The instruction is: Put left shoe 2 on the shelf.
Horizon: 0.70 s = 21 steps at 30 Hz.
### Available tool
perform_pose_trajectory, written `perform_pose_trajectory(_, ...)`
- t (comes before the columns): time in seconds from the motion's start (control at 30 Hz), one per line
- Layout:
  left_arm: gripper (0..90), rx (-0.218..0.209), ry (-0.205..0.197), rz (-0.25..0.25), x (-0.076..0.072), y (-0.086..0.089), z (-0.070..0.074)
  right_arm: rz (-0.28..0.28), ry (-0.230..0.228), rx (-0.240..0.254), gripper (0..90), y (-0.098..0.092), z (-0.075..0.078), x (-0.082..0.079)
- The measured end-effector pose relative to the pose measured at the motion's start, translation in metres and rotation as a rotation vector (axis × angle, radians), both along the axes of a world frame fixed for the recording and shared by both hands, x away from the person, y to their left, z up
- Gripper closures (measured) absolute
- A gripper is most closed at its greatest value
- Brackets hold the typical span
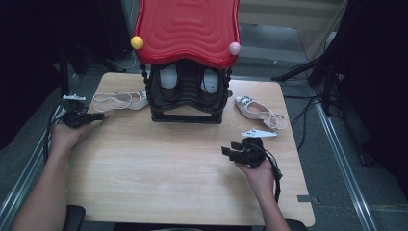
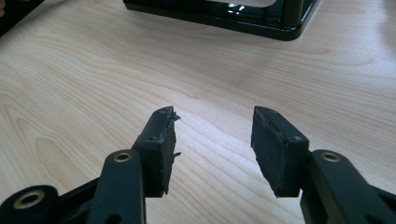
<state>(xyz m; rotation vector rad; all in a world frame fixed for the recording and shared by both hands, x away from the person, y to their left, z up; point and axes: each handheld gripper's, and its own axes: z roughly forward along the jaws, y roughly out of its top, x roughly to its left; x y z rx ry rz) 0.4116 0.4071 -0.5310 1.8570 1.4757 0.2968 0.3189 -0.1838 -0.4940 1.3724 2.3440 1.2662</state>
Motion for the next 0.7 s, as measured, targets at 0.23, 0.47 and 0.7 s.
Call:
perform_pose_trajectory(0.23,89.8,0.028,0.0,0.023,0.0051,0.0018,-0.0019,-0.019,-0.002,0.006,50.7,-0.0056,-0.0006,-0.0053)
perform_pose_trajectory(0.47,89.9,0.045,-0.007,0.038,0.0094,0.0008,-0.0049,-0.03,0.002,0.007,50.7,-0.0086,-0.001,-0.0072)
perform_pose_trajectory(0.7,90.0,0.027,0.008,0.037,0.0083,0.0018,-0.0044,-0.023,-0.001,-0.001,50.6,-0.0071,-0.0017,-0.0073)
